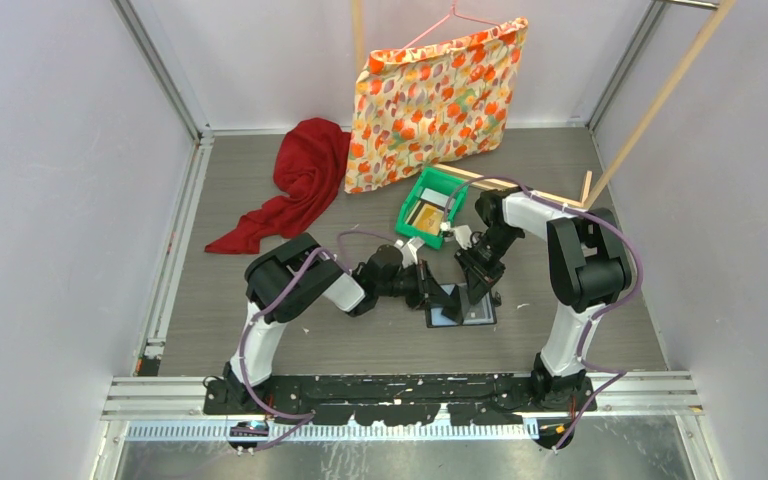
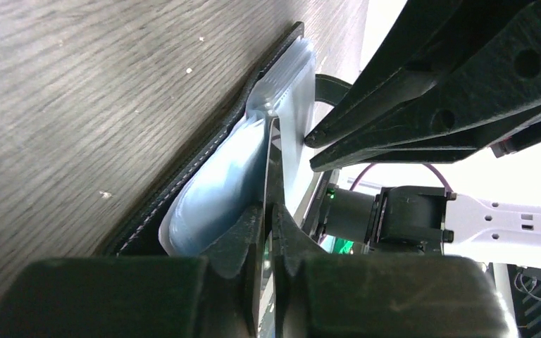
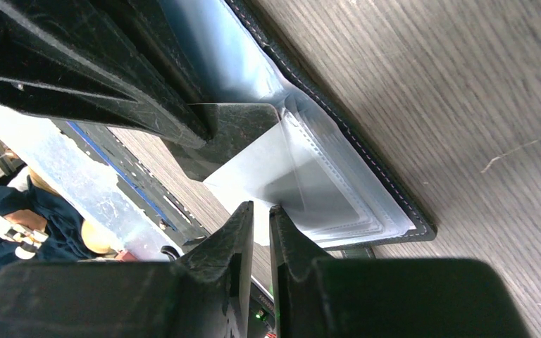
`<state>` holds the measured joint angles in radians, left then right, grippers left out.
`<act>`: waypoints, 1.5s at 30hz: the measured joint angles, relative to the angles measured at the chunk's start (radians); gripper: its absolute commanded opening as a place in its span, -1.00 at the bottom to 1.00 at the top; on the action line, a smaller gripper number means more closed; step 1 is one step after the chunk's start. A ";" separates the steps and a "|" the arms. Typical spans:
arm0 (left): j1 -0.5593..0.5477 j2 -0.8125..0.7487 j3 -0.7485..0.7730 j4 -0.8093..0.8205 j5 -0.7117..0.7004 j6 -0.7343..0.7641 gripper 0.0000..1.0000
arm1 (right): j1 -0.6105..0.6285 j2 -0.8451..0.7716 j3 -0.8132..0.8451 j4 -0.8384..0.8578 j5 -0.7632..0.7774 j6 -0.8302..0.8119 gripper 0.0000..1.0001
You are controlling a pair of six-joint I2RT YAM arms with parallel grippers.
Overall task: Put the credit cards into the card holder
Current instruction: Insert the credit card into the card holder.
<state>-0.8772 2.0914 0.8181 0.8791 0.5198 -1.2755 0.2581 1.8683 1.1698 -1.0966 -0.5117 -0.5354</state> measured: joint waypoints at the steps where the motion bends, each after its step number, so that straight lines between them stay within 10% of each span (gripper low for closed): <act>1: 0.000 0.001 0.000 0.001 0.001 0.000 -0.95 | 0.000 0.000 0.000 0.000 0.000 0.000 -0.60; 45: -0.171 0.087 -0.176 0.476 -0.499 -0.151 -0.99 | -0.088 -0.080 -0.009 0.072 -0.064 0.035 -0.42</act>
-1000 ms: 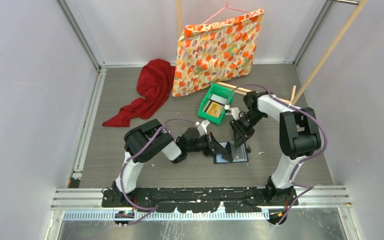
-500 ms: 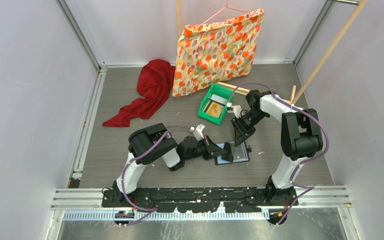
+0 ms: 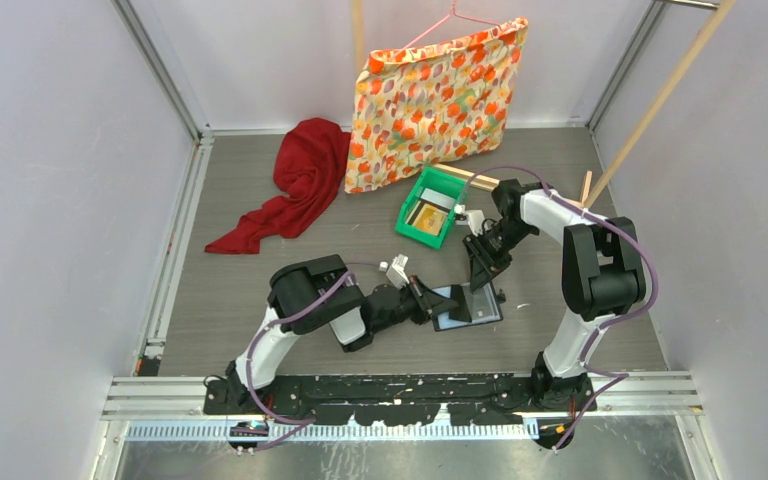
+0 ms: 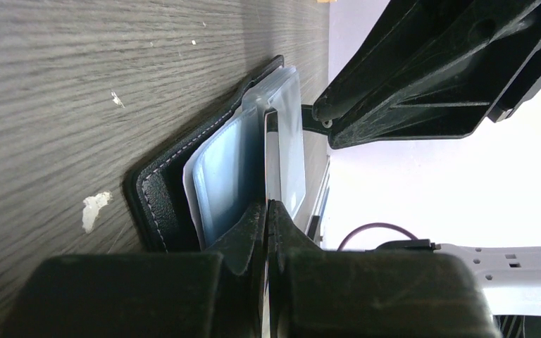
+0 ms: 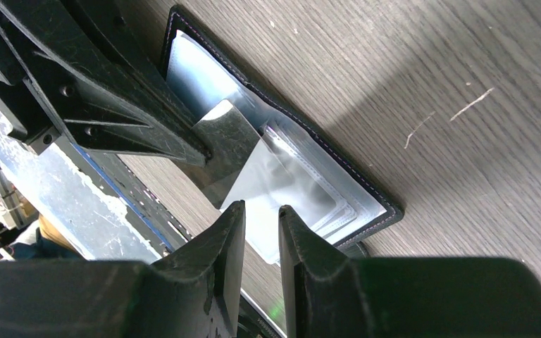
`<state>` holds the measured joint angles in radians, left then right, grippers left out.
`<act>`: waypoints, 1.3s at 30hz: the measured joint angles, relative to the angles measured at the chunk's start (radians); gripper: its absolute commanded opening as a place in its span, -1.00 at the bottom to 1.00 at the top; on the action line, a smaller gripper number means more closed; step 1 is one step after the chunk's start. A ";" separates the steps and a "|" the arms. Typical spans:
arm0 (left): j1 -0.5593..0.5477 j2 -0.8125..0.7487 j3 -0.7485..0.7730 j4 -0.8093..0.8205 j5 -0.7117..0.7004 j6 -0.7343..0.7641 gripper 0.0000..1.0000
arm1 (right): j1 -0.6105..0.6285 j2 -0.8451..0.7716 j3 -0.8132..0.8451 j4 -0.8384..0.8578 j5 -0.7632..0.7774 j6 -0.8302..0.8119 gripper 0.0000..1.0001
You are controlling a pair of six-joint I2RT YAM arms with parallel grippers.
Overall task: Put the credit cards into the card holder
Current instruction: Insert the credit card into the card holder.
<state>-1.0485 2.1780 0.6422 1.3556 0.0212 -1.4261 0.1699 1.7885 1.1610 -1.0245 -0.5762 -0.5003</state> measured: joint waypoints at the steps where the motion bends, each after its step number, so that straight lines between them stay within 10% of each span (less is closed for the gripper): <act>1: -0.004 0.002 0.000 0.006 -0.009 -0.003 -0.99 | 0.000 0.000 0.000 0.000 0.000 0.001 -0.42; 39: -0.153 0.023 0.004 0.069 -0.389 0.065 -0.99 | -0.002 0.000 -0.010 0.007 0.002 0.007 -0.42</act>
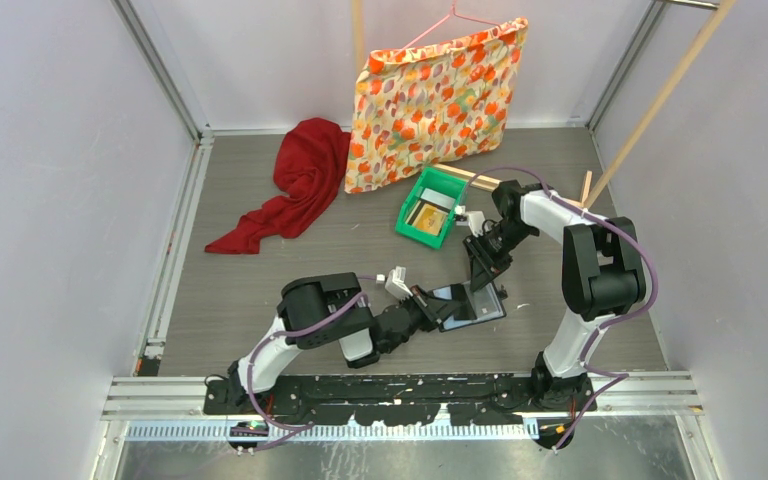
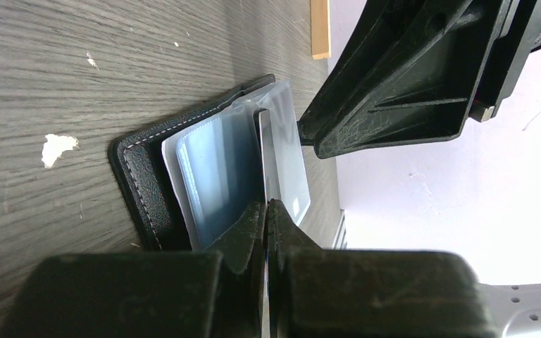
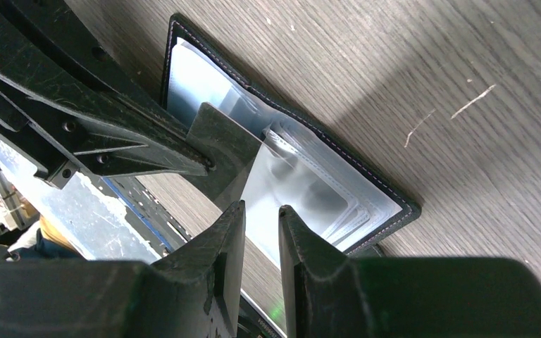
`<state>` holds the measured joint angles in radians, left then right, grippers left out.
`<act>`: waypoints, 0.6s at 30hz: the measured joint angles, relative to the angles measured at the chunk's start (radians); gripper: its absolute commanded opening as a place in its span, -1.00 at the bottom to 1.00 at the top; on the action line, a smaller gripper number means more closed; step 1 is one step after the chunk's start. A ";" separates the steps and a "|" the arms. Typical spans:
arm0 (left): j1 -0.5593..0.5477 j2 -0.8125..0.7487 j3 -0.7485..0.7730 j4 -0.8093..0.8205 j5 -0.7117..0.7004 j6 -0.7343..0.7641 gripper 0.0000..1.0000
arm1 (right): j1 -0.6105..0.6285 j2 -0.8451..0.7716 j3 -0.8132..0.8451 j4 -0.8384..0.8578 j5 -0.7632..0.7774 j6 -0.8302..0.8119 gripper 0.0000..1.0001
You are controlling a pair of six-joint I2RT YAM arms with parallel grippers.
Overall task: Put the credit cards into the card holder
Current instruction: Insert the credit card into the card holder.
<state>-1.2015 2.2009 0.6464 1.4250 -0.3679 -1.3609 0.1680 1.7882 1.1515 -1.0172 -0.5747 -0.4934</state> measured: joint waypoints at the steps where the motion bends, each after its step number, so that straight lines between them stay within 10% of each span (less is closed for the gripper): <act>1: -0.003 0.000 0.000 0.000 -0.006 0.004 -0.99 | 0.000 0.000 0.000 0.000 0.002 0.000 -0.42; 18: -0.040 0.030 0.045 0.001 -0.093 0.008 -0.99 | -0.064 -0.105 -0.035 0.061 0.149 0.034 0.00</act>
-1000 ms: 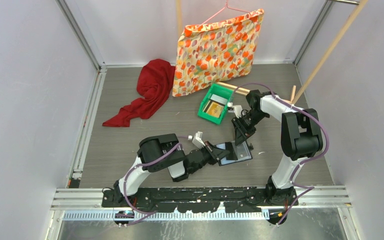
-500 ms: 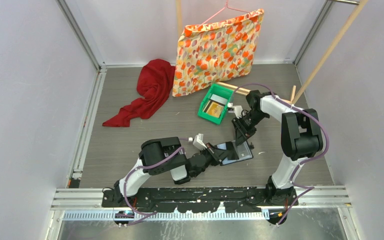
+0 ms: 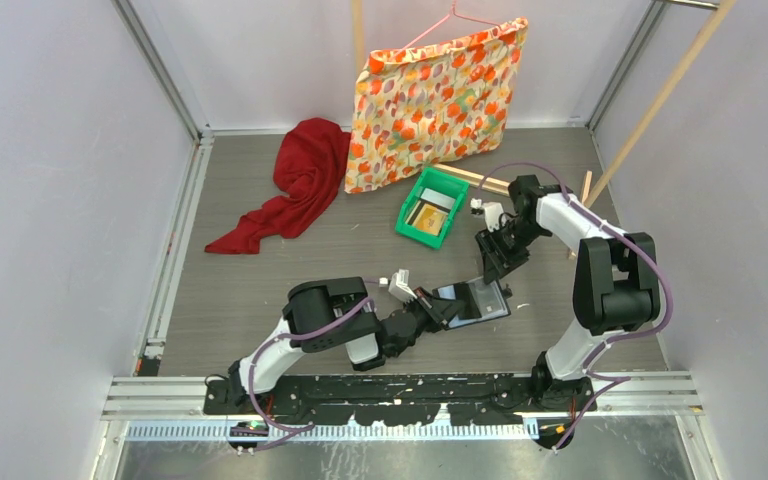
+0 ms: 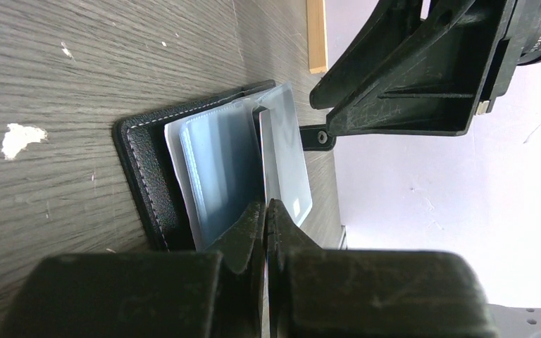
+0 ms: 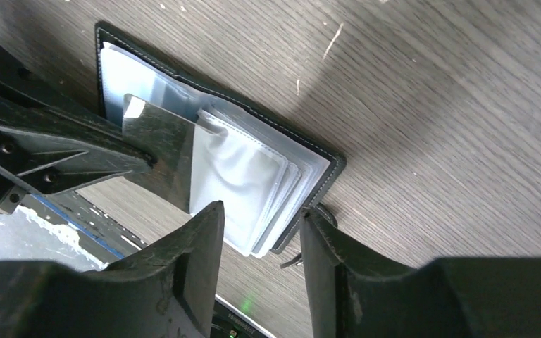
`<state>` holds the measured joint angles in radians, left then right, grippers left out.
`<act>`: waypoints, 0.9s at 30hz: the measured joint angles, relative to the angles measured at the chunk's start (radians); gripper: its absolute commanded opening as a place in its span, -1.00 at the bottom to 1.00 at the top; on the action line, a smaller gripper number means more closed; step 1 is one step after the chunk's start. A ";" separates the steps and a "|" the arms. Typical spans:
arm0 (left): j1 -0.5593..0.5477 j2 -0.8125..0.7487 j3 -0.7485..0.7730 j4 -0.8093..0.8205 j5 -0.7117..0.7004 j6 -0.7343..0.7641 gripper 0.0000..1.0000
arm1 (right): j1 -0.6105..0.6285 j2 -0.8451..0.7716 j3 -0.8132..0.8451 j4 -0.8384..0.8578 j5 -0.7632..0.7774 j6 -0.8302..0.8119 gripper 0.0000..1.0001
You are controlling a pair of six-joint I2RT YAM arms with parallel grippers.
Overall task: Put the credit cards into the card holder
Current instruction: Insert the credit card into the card holder.
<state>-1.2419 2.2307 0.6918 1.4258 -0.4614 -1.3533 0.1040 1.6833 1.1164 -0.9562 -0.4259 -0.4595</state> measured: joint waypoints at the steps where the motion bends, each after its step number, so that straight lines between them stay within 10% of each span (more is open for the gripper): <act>1: -0.001 0.001 0.000 0.002 -0.002 -0.001 -0.99 | -0.002 0.000 -0.001 0.000 0.011 0.002 0.00; 27: -0.016 0.039 0.026 0.033 -0.063 -0.108 -1.00 | -0.021 0.134 0.019 -0.055 0.021 -0.021 -0.38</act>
<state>-1.2583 2.2692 0.7181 1.4586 -0.5240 -1.4609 0.0826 1.8168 1.1351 -1.0111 -0.4053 -0.4801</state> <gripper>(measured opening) 0.011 0.322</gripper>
